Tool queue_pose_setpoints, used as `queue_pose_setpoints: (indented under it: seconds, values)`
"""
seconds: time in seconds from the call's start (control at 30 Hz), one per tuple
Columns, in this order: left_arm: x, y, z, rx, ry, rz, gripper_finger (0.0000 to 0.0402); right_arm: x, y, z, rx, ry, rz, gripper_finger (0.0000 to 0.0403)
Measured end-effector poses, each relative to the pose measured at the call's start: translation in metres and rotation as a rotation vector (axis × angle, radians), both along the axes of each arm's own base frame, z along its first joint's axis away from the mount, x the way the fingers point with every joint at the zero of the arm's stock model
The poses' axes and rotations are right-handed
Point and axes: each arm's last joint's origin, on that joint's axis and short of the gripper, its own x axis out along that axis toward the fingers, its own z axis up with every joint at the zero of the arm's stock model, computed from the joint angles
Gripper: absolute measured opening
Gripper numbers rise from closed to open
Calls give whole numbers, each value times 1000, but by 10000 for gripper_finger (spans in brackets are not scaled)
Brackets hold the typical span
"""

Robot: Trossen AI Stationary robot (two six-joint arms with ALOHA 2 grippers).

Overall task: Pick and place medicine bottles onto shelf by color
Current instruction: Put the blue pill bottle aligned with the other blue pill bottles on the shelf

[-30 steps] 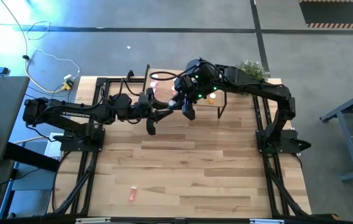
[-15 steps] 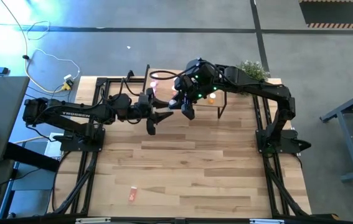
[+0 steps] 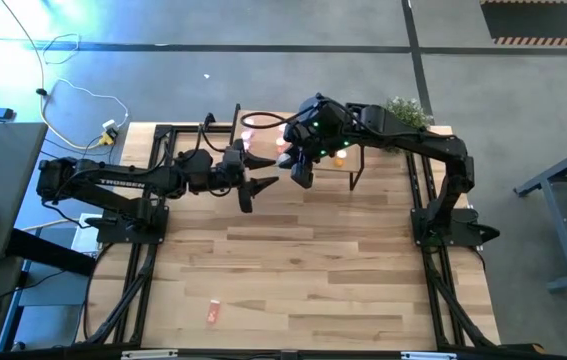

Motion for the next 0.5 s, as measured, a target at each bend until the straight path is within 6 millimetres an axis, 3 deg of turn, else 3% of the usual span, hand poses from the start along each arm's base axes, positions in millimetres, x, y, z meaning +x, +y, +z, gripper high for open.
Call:
queue_pose_setpoints:
  seconds: [0.2,0.5]
  values:
    - [-8,4,7,4,-15,23,223,-10,-2,11,-69,31,-54,106]
    - [-23,15,16,28,-28,81,223,-44,-10,49,-164,-34,-115,106]
